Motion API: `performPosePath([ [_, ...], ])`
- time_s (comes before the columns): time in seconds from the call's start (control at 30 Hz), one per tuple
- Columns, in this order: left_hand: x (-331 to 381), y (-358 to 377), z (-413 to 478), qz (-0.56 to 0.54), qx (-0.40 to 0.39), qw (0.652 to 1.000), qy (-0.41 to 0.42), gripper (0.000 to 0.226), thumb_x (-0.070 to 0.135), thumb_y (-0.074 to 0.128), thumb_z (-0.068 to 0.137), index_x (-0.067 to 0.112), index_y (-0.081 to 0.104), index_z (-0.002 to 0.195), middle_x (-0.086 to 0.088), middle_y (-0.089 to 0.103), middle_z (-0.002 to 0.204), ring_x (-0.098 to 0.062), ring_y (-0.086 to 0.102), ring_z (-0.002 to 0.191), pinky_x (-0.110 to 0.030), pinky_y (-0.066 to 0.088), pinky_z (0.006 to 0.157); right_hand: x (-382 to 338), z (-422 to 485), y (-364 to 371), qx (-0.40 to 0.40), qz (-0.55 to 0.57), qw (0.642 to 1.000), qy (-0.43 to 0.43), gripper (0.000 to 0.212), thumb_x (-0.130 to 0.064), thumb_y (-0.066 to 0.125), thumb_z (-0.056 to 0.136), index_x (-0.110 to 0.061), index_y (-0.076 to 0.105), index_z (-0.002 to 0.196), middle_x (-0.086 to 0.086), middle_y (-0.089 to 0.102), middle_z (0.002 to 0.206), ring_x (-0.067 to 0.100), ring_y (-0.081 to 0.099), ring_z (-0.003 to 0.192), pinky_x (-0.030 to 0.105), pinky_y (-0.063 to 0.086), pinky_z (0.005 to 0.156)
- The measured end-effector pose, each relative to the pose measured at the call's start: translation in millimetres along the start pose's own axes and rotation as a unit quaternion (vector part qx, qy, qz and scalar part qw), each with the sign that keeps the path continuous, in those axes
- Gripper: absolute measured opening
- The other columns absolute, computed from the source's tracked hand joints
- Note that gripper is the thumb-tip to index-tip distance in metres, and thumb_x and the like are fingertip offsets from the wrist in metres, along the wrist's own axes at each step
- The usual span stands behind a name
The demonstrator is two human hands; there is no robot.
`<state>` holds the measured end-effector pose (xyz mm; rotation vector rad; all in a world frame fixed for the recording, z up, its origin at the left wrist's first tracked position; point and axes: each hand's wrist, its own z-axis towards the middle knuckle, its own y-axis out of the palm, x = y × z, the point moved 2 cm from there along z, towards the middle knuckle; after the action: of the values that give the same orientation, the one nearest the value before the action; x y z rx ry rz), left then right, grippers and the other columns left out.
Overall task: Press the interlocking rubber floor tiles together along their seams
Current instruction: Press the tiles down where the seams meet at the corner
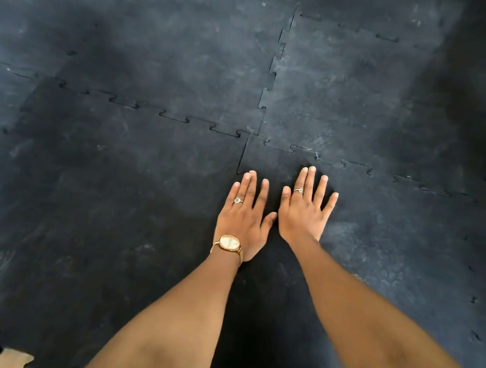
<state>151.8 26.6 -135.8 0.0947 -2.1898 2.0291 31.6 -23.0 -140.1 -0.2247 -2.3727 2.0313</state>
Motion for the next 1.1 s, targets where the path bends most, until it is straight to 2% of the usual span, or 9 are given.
performPosePath([
  [0.1,2.1,0.7,-32.1,-0.004,0.008,0.998,-0.055,0.072,0.051,0.005,0.098,0.005,-0.002,0.153,-0.017,-0.002,0.161,-0.027,-0.006,0.150,-0.039,-0.004,0.121,3.9,3.9,-5.3,-0.033,0.034,0.998,-0.028,0.061,-0.042,0.013,0.101,-0.017,-0.009,0.152,-0.003,-0.011,0.162,0.024,-0.015,0.148,0.053,-0.011,0.117],
  [0.17,3.4,3.1,-60.7,-0.010,-0.008,0.999,-0.033,0.075,0.054,0.003,0.097,0.004,-0.004,0.152,-0.017,-0.003,0.161,-0.027,-0.005,0.150,-0.039,-0.004,0.121,6.5,-9.8,-6.1,-0.048,0.052,0.997,-0.044,0.060,-0.040,0.015,0.102,-0.016,-0.006,0.153,-0.002,-0.008,0.163,0.024,-0.014,0.148,0.053,-0.010,0.118],
  [0.27,1.0,4.6,-82.6,-0.004,-0.018,1.000,0.000,0.075,0.054,0.003,0.097,0.003,-0.002,0.153,-0.017,-0.004,0.161,-0.027,-0.006,0.149,-0.038,-0.005,0.121,10.6,-57.8,3.9,-0.004,0.035,0.998,-0.060,0.059,-0.041,0.009,0.101,-0.017,-0.003,0.153,-0.002,-0.003,0.163,0.021,-0.009,0.149,0.050,-0.006,0.120],
  [0.43,-2.6,7.8,-83.3,-0.013,-0.011,1.000,0.024,0.070,0.052,0.012,0.099,0.010,0.006,0.155,-0.021,0.000,0.160,-0.030,-0.005,0.149,-0.041,0.001,0.122,11.6,-87.8,14.6,0.005,0.000,0.997,-0.072,0.061,-0.043,-0.002,0.097,-0.018,-0.005,0.153,-0.002,-0.005,0.162,0.020,-0.009,0.149,0.048,-0.006,0.120],
  [0.53,-4.0,9.6,-81.4,-0.023,-0.004,0.999,0.026,0.067,0.050,0.020,0.100,0.013,0.011,0.155,-0.020,0.003,0.160,-0.030,-0.002,0.149,-0.042,0.002,0.121,11.0,-84.6,16.2,0.018,-0.006,0.997,-0.074,0.061,-0.043,-0.003,0.099,-0.017,-0.001,0.154,-0.001,-0.001,0.162,0.021,-0.006,0.149,0.049,-0.005,0.120],
  [0.63,-2.4,12.8,-81.1,-0.023,-0.005,0.999,0.022,0.067,0.050,0.023,0.100,0.016,0.008,0.155,-0.019,0.000,0.160,-0.029,-0.005,0.149,-0.044,0.002,0.121,12.1,-86.7,17.1,0.022,-0.017,0.997,-0.075,0.060,-0.041,0.002,0.100,-0.016,0.001,0.154,0.001,0.001,0.163,0.022,-0.004,0.149,0.050,-0.003,0.120],
  [0.9,-3.2,12.2,-80.8,-0.011,-0.023,0.999,0.019,0.065,0.049,0.022,0.100,0.018,0.006,0.155,-0.019,-0.001,0.161,-0.030,-0.008,0.149,-0.046,0.004,0.121,11.0,-84.9,13.0,0.008,-0.021,0.997,-0.075,0.059,-0.041,0.001,0.101,-0.016,-0.001,0.154,0.000,-0.002,0.162,0.022,-0.006,0.149,0.051,-0.002,0.120],
  [1.1,-0.6,4.5,-84.0,-0.006,-0.032,0.999,0.019,0.065,0.047,0.016,0.101,0.014,0.003,0.155,-0.015,-0.003,0.162,-0.026,-0.009,0.149,-0.041,-0.005,0.121,12.7,-85.8,9.9,-0.002,0.001,0.996,-0.086,0.060,-0.042,0.002,0.099,-0.017,-0.004,0.153,-0.002,-0.005,0.163,0.021,-0.009,0.149,0.050,-0.007,0.120],
])
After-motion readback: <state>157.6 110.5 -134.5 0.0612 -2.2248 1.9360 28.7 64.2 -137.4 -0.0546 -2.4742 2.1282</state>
